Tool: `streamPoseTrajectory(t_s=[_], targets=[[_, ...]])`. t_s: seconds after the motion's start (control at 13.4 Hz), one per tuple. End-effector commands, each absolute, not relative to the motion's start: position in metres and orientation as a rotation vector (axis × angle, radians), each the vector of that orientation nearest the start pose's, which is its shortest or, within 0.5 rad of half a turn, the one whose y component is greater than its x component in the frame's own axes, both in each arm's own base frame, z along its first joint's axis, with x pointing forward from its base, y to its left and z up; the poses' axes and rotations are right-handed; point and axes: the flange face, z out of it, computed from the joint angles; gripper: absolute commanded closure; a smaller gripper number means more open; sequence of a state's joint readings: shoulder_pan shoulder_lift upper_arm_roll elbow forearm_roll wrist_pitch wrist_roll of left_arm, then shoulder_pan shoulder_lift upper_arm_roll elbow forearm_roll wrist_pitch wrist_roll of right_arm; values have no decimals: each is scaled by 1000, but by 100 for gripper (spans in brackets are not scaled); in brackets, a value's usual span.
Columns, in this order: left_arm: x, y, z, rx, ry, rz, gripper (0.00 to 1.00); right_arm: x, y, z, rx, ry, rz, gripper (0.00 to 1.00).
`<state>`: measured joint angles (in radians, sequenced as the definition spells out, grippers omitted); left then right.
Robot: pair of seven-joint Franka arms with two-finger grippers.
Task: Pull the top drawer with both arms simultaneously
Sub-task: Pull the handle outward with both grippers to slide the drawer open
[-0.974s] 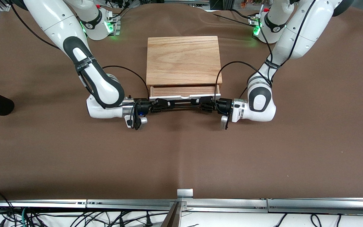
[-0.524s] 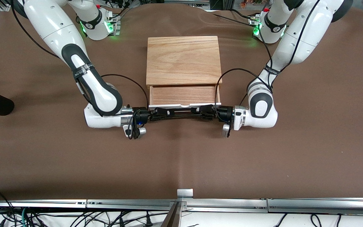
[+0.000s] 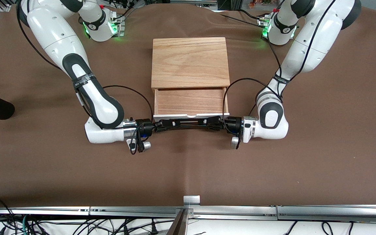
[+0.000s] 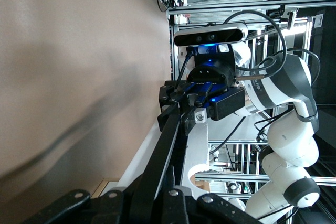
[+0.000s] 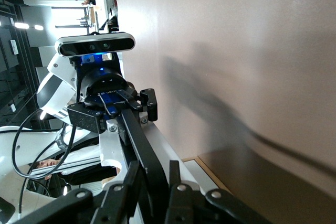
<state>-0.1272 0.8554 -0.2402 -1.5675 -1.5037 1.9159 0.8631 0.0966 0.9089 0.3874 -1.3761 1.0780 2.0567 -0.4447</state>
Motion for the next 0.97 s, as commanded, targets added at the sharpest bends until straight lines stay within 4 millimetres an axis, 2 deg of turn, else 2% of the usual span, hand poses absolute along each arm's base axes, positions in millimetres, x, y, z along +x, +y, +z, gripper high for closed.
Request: streamPoseTrajectory(t_s=[0.0,0.22,0.3,0.45,0.6,0.67,0.75,0.82,0.9], targets=[[643,-300,188,1670,-102,-1,90,686,313,231,-1949,2,232,100],[651,-300,195,1669,-96,11,90,688,314,231,-1947,4,230,100],[653,-299,198,1669,-89,9,90,688,314,231,-1945,6,230,93],[658,-298,198,1667,-86,14,90,688,316,233,-1941,1,229,70],[658,-298,198,1667,-86,14,89,688,317,234,-1935,-2,229,66],[658,-298,199,1667,-87,15,82,688,317,234,-1935,-2,229,66],[658,-298,200,1667,-88,16,61,687,317,232,-1935,-3,230,66],[658,-298,200,1666,-85,14,28,687,317,228,-1935,0,233,52],[658,-298,202,1667,-90,17,0,686,317,225,-1935,-6,232,42]])
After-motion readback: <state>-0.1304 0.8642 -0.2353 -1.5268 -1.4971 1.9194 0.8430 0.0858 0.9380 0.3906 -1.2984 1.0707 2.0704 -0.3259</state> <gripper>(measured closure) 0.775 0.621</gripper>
